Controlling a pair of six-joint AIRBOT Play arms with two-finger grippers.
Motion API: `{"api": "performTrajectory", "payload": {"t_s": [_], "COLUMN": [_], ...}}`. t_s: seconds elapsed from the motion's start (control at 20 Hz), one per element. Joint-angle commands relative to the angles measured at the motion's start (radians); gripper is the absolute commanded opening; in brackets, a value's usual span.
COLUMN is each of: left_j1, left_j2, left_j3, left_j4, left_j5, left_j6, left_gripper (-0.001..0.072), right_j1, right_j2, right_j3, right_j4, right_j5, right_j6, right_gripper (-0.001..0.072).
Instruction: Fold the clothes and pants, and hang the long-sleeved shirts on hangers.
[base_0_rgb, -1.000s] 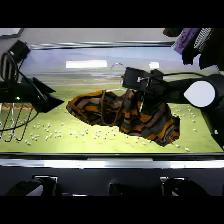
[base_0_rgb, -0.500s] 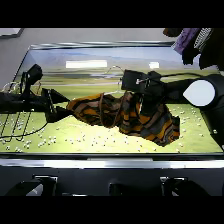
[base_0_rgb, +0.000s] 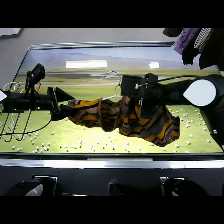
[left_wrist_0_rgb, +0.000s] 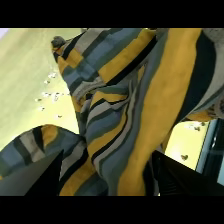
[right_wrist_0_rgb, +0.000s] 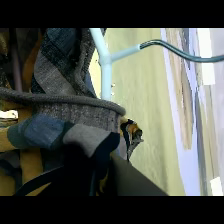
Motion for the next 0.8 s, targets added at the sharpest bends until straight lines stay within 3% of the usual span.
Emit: {"api": "performTrajectory", "payload": {"t_s": [0.0, 0.5, 0.6, 0.7, 0.75], "left_j1": [-0.005, -0.005, -0.005, -0.005, -0.005], "left_j2": [-0.01, -0.012, -0.016, -0.019, -0.02], "left_j3": [-0.01, -0.073, -0.073, -0.073, -0.073], "left_j4": [-0.014, -0.013, -0.013, -0.013, -0.013], "left_j5": [-0.033, -0.031, -0.027, -0.024, -0.024], "left_j6": [0.004, 0.005, 0.005, 0.005, 0.006], "left_gripper": [0.0616, 0.0595, 0.04, 0.0343, 0.0244], "right_j1": [0.001, 0.001, 0.001, 0.001, 0.001], "right_j2": [0.0, 0.002, 0.006, 0.008, 0.008], "right_j3": [0.001, 0.001, 0.001, 0.001, 0.001], "right_j4": [0.003, 0.008, 0.011, 0.014, 0.016], "right_j5": [-0.053, -0.088, -0.085, -0.085, -0.084], "right_j6": [-0.005, -0.005, -0.005, -0.005, -0.005], "right_gripper": [0.0029, 0.0029, 0.0029, 0.0029, 0.0029]}}
